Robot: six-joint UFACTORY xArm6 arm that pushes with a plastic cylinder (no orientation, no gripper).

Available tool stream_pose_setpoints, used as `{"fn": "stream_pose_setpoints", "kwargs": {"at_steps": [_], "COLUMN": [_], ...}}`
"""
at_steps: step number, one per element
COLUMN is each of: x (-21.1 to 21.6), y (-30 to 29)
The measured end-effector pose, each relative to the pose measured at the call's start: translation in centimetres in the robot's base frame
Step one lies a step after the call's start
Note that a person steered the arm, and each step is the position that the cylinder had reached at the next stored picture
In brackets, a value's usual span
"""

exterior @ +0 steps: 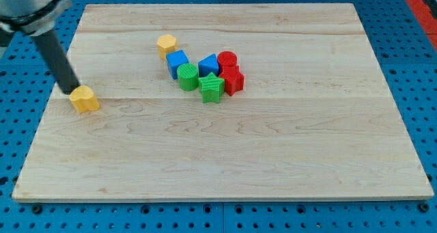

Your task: Push the yellow heart towards the bottom center of the board

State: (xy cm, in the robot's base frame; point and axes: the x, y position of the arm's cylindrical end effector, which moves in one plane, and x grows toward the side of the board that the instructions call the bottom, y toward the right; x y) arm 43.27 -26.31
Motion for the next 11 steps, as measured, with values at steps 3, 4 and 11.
{"fn": "stream_pose_setpoints", "kwargs": {"at_steps": [3,4,11], "x": [4.6,4.9,6.8], "y": [9.9,7.2,30.7]}}
